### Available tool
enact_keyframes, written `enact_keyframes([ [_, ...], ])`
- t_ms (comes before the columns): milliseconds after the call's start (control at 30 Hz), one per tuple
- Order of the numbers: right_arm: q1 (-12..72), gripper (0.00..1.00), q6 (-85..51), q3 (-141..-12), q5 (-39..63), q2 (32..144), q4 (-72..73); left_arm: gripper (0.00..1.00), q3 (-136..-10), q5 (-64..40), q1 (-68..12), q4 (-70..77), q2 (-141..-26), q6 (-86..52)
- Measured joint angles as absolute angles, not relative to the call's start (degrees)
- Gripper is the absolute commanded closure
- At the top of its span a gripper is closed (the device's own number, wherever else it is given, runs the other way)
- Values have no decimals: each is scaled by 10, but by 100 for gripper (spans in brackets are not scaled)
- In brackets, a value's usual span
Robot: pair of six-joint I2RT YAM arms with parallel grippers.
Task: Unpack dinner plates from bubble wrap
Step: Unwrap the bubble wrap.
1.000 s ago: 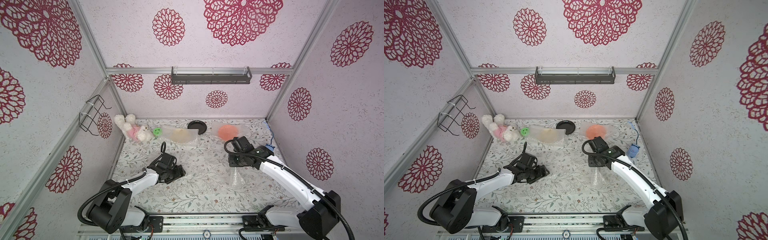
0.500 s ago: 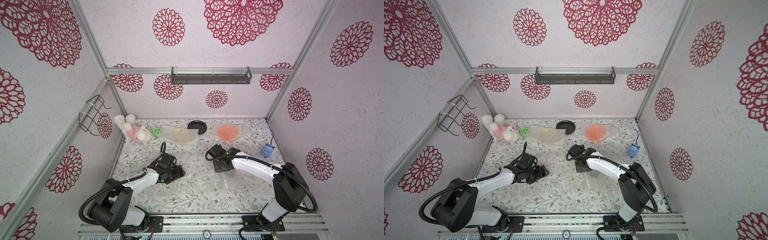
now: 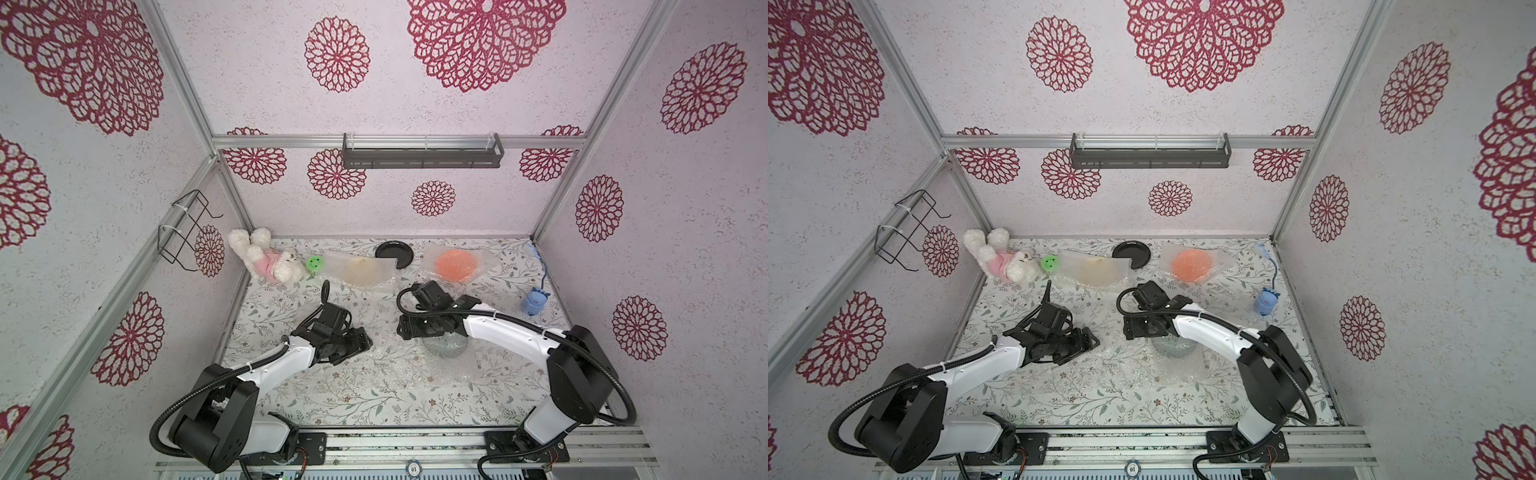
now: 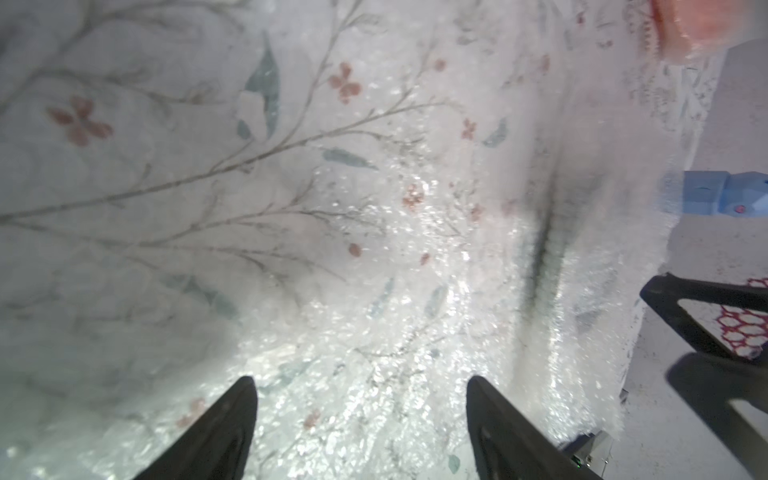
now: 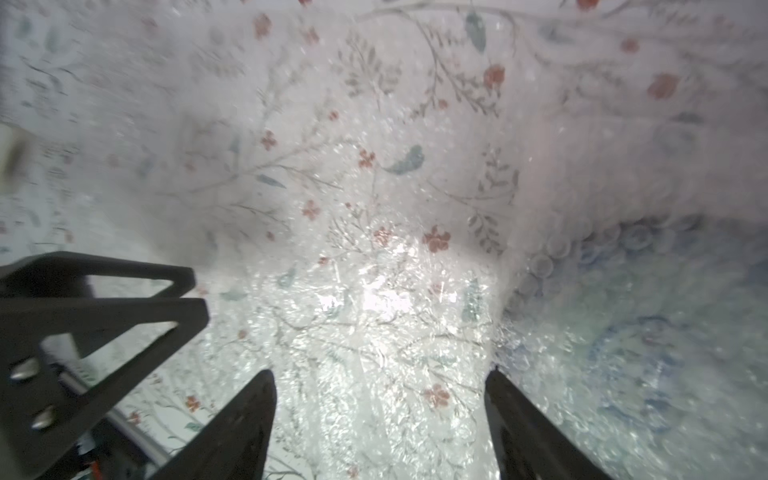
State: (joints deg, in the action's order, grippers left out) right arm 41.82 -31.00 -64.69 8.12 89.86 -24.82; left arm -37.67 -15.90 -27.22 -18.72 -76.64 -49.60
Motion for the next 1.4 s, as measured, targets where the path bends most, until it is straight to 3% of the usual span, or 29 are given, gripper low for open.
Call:
enact_keyframes([
  [233,188,35,-295,-501,116,734,-236,17,-477,-116,-402,-213,-757,-452],
  [433,79,47,-297,-369,184,708,-220,13,-636,-61,-521,-234,-916,-391],
  [567,72,54,-305,-322,239,714,-182,14,-780,-25,-578,-265,-1058,-348],
  [733,72,63,-315,-299,286,729,-129,17,-870,-3,-611,-309,-1162,-324],
  [967,72,88,-325,-274,312,749,-79,30,-899,62,-607,-381,-1220,-330],
  [1067,72,92,-329,-273,314,756,-66,32,-898,82,-607,-386,-1215,-341],
  [1200,71,94,-330,-273,312,757,-55,32,-865,99,-606,-379,-1186,-361],
  [1400,69,81,-323,-276,265,735,-77,33,-796,124,-589,-393,-1110,-407],
])
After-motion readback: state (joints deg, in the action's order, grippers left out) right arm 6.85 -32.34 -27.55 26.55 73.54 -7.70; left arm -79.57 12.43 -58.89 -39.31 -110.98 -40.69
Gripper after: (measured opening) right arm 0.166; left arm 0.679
